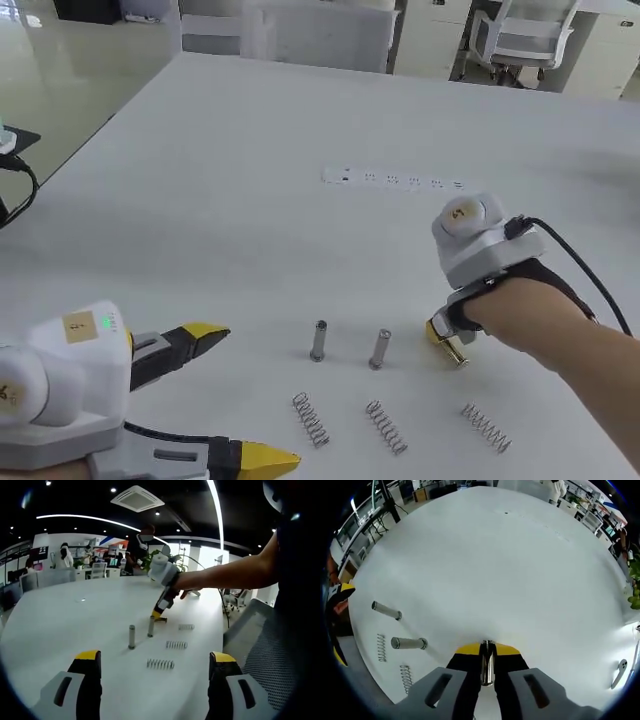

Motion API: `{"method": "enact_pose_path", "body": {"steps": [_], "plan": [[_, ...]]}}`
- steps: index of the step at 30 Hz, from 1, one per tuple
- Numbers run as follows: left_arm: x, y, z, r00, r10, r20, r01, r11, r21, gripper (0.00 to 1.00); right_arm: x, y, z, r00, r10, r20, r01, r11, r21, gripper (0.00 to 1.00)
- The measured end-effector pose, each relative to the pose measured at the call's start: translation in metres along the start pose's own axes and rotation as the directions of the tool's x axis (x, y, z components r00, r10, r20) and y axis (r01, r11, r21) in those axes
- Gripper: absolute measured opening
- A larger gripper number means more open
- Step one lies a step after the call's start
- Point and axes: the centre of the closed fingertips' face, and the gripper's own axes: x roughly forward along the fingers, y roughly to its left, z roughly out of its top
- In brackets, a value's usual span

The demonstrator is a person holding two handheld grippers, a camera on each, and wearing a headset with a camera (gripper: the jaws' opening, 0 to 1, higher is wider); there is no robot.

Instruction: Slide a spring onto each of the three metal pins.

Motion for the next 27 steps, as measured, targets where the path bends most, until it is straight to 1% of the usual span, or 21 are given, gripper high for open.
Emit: {"method": "enact_pose_path", "body": {"steps": [6, 9, 14, 18, 21, 27], "plan": [[0.0, 0.0, 0.001, 1.0, 0.0, 0.001, 0.0, 1.0, -0.001, 0.86, -0.001, 0.0, -0.002, 1.0, 0.007, 0.004, -0.007, 1.0, 0.003, 0.05], [0.0, 0.0, 0.001, 1.0, -0.001, -0.001, 0.001, 1.0, 0.001, 0.85, -0.005, 0.002, -0.003, 0.9998, 0.013, 0.013, -0.013, 1.0, 0.003, 0.05], [0.001, -0.004, 0.002, 1.0, -0.009, -0.003, 0.009, 1.0, 0.007, 0.85, -0.017, 0.006, -0.003, 0.9988, 0.028, 0.041, -0.028, 1.0, 0.007, 0.05], [0.002, -0.007, 0.005, 0.9999, -0.015, -0.004, 0.015, 1.0, 0.015, 0.85, -0.029, 0.008, -0.003, 0.9968, 0.029, 0.074, -0.029, 1.0, -0.001, 0.05], [0.003, -0.009, 0.007, 0.9998, -0.019, -0.003, 0.019, 1.0, 0.019, 0.85, -0.037, 0.009, -0.003, 0.9941, 0.04, 0.101, -0.04, 0.999, 0.0, 0.05], [0.003, -0.013, 0.012, 0.9996, -0.027, -0.004, 0.028, 0.999, 0.03, 0.84, -0.047, 0.01, -0.006, 0.9917, 0.04, 0.122, -0.04, 0.999, -0.004, 0.05]]}}
